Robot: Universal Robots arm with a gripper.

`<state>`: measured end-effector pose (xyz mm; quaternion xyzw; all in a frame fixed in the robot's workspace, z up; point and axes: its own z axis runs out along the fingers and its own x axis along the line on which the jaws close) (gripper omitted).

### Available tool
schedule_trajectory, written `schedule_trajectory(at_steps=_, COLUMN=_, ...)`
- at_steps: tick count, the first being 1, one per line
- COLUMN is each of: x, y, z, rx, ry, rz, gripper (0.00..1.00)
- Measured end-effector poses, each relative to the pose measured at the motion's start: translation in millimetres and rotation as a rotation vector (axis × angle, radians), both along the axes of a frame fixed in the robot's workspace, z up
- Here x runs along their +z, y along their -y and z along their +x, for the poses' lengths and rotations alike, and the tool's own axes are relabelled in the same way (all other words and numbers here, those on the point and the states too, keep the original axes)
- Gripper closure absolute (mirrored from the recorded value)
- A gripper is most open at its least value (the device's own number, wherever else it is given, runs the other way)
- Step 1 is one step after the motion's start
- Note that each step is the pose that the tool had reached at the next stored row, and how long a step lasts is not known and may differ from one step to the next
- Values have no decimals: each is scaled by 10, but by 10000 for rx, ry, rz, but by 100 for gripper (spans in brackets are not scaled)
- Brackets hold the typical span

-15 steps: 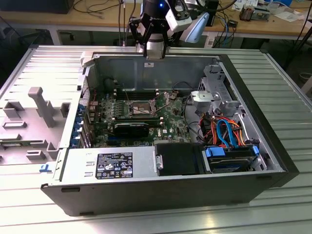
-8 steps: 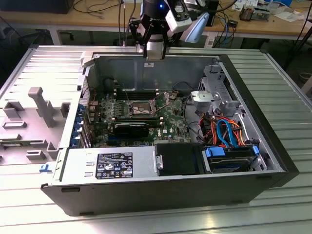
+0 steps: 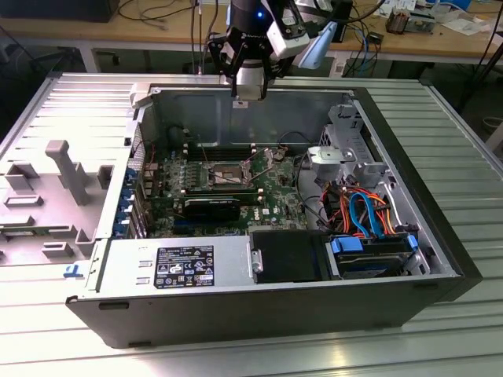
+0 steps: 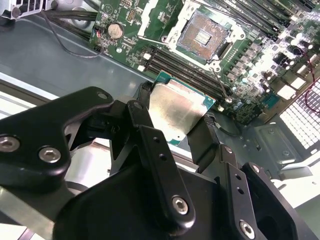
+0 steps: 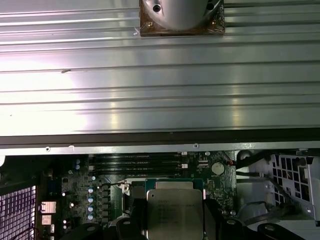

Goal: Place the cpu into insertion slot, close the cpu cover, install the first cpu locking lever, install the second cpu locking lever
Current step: 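Place the cpu into insertion slot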

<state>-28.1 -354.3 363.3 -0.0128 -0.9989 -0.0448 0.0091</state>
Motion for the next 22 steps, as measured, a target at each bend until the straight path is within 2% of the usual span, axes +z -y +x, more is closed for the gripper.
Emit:
schedule_trajectory(at_steps=18, x=-13, y=49, z=-1, rx=0, ry=0, rz=0, gripper=45)
schedule_trajectory(at_steps=22, x=-35, y=59, z=-4, rx=0, ry=0, rz=0, gripper=45)
